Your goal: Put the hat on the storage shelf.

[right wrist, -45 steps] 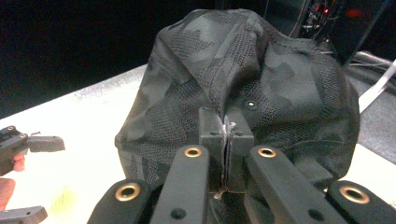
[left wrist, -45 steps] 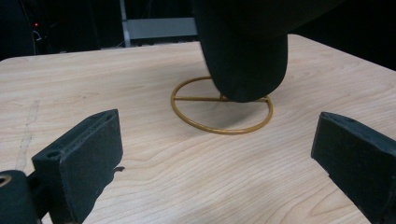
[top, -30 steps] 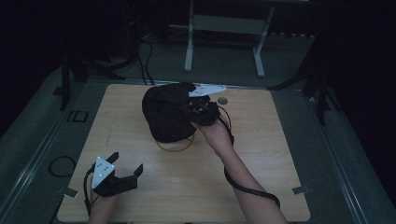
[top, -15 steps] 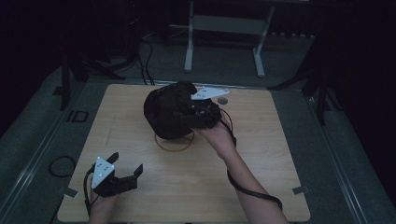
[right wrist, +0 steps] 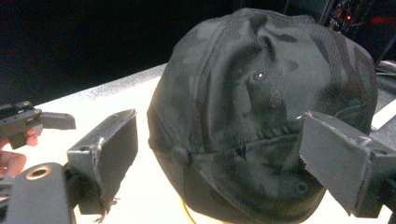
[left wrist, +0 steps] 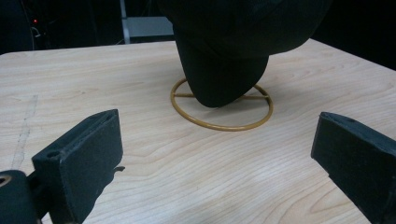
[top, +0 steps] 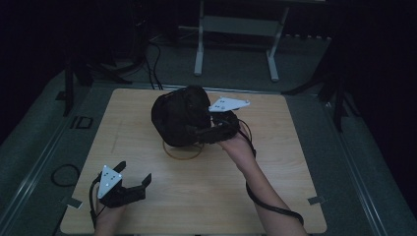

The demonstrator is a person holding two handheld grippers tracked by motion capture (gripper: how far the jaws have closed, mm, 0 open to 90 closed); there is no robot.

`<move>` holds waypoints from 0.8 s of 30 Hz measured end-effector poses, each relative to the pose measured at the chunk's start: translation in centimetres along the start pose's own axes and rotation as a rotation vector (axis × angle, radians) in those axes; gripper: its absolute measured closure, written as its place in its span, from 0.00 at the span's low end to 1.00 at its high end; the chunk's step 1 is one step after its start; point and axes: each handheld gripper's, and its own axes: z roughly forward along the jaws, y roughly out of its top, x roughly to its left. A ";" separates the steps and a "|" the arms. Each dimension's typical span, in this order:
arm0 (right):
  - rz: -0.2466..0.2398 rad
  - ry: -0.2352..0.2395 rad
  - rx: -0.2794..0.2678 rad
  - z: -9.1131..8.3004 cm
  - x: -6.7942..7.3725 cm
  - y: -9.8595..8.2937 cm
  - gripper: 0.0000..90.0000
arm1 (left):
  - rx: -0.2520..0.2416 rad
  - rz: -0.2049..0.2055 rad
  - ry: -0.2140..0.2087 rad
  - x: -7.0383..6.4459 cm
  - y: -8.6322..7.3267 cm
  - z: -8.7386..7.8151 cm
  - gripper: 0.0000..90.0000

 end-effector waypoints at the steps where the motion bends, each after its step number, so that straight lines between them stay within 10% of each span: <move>1: -0.004 -0.006 0.001 -0.1 0.0 -0.2 0.13 | 0.000 -0.001 0.001 0.0 0.0 0.0 0.03; 24: -0.062 -0.005 -0.009 -2.5 0.3 -6.4 0.14 | 0.007 0.004 -0.019 -0.2 -0.3 0.1 0.03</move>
